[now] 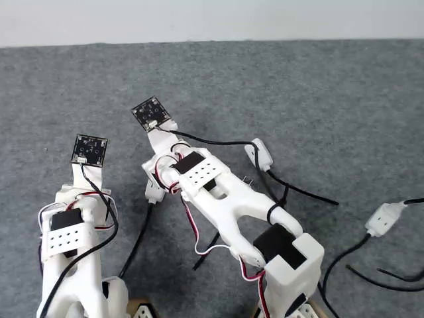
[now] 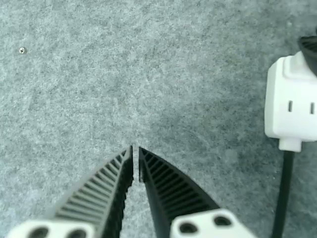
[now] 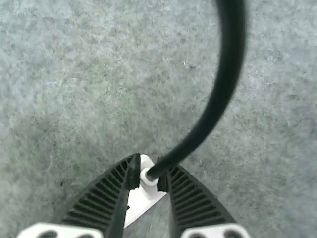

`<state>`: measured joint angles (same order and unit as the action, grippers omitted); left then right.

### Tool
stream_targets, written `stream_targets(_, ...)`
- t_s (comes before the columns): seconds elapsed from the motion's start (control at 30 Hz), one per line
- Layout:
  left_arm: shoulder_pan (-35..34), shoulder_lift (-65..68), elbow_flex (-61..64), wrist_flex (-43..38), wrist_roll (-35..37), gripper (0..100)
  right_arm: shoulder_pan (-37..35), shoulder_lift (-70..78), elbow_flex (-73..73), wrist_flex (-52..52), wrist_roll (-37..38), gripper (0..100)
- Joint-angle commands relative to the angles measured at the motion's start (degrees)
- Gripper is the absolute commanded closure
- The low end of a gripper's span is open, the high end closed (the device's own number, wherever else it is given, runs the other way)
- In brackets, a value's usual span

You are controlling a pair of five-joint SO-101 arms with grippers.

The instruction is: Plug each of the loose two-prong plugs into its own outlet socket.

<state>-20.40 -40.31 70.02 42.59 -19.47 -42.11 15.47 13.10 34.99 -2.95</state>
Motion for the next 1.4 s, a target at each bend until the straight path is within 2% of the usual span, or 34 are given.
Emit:
stream_targets(0.0,0.35,-1.32,-0.13,-2.02,-0.53,99,-1.10,-0.22,0.79,1.71,0.53,99.0)
stream_targets(0.17,0.44,-1.23,0.75,-3.96,-0.44,99,-0.92,-0.57,0.70,-0.84,-0.79,94.6)
stream_targets(0.23,0.44,-1.23,0.75,-3.96,-0.44,99,-1.10,-1.27,0.44,-0.48,-7.91,88.8)
stream_targets(0.4,-1.58,-1.32,0.48,-5.54,-0.09,99,-2.59,-3.82,-2.73,4.44,-31.47,75.6)
stream_targets(0.5,-5.45,-1.23,-0.04,-8.18,0.88,99,-4.79,-3.91,-3.60,6.90,-40.00,72.9)
stream_targets(0.57,-8.18,-1.23,-0.31,-9.41,4.92,99,-6.55,-3.91,-3.60,6.29,-42.29,72.6)
stream_targets(0.7,-13.54,-1.05,-2.24,-10.99,12.04,99,-9.10,-3.21,-3.52,2.59,-42.55,72.6)
stream_targets(0.9,-16.62,-0.88,-3.38,-10.99,14.95,99,-6.64,5.49,-5.19,-4.09,-42.46,72.8)
stream_targets(1.0,-16.62,-0.88,-3.38,-10.99,14.95,99,-3.47,8.92,-8.09,-3.03,-42.37,73.7)
stream_targets(1.1,-16.62,-0.88,-3.30,-10.99,14.86,99,-1.98,11.21,-11.87,1.54,-42.29,82.3)
stream_targets(1.17,-16.53,-0.88,-3.30,-10.99,14.86,99,-1.89,12.18,-14.24,3.65,-38.86,90.9)
stream_targets(1.23,-16.53,-0.88,-3.21,-10.99,14.86,99,-1.89,12.26,-15.38,5.32,-30.42,99.6)
stream_targets(1.3,-16.53,-0.88,-3.12,-10.99,14.77,99,-1.89,11.56,-15.56,7.69,-24.70,97.6)
stream_targets(1.37,-16.53,-0.88,-3.12,-10.99,14.77,99,-1.19,10.59,-15.56,9.63,-24.35,99.5)
